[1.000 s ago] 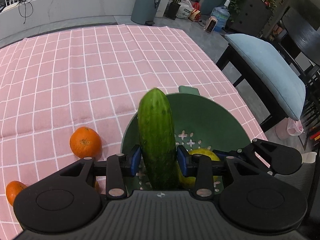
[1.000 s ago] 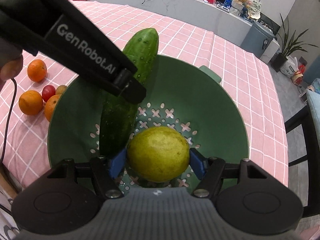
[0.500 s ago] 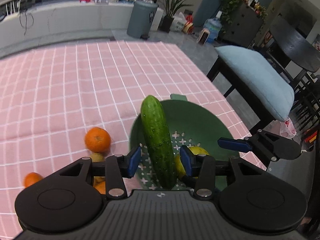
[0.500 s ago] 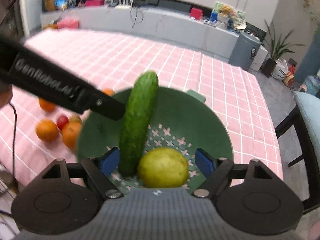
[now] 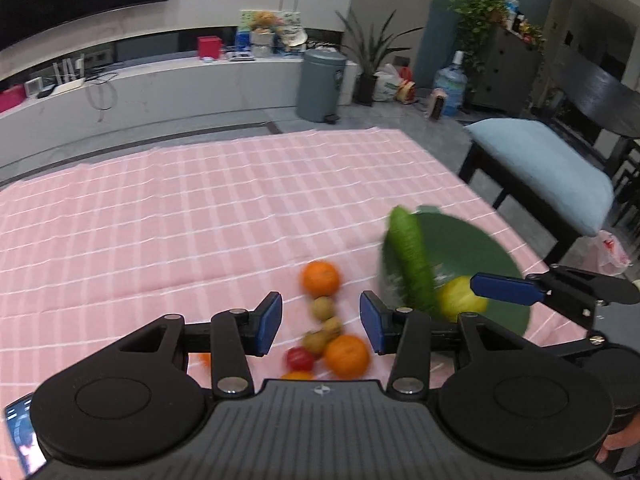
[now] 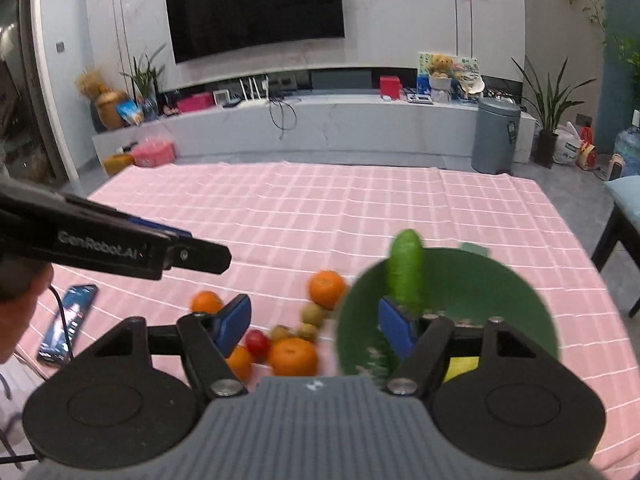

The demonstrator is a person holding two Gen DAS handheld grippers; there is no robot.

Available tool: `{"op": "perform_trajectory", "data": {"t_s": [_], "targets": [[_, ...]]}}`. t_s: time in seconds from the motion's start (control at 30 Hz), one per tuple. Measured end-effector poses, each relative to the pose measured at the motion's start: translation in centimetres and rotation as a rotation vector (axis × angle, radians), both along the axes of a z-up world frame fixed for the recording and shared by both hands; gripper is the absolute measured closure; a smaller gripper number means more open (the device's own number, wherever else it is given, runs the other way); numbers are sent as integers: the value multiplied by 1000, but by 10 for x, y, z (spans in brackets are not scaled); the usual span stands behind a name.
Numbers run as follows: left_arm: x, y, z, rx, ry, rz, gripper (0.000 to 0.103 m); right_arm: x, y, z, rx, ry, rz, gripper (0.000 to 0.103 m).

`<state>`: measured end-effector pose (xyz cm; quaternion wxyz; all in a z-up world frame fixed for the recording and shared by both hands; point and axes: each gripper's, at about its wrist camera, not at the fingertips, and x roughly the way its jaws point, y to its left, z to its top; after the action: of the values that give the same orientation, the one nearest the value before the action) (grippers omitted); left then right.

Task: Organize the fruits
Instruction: 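Open both tools to drop cucumber and guava into the colander, then grasp an orange with the left tool while the right tool grasps another orange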

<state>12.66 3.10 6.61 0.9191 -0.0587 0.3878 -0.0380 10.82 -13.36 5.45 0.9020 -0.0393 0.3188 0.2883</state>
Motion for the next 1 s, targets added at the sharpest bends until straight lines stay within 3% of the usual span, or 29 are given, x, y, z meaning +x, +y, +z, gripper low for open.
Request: {"op": "perform_trajectory", "data": {"t_s": [0.13, 0.3, 0.8, 1.0], "targets": [[-9, 16, -12, 19, 25, 23, 51, -17, 20, -11, 18, 0, -4, 49], [-17, 28, -27, 34, 39, 32, 51, -28, 37, -28, 30, 44, 5, 53], [-13, 62, -80, 6, 69, 66, 51, -21, 76, -67, -29, 137, 1, 54], [-1, 64, -88, 36, 70, 63, 48, -12, 83, -78, -39, 175, -5, 54]]}}
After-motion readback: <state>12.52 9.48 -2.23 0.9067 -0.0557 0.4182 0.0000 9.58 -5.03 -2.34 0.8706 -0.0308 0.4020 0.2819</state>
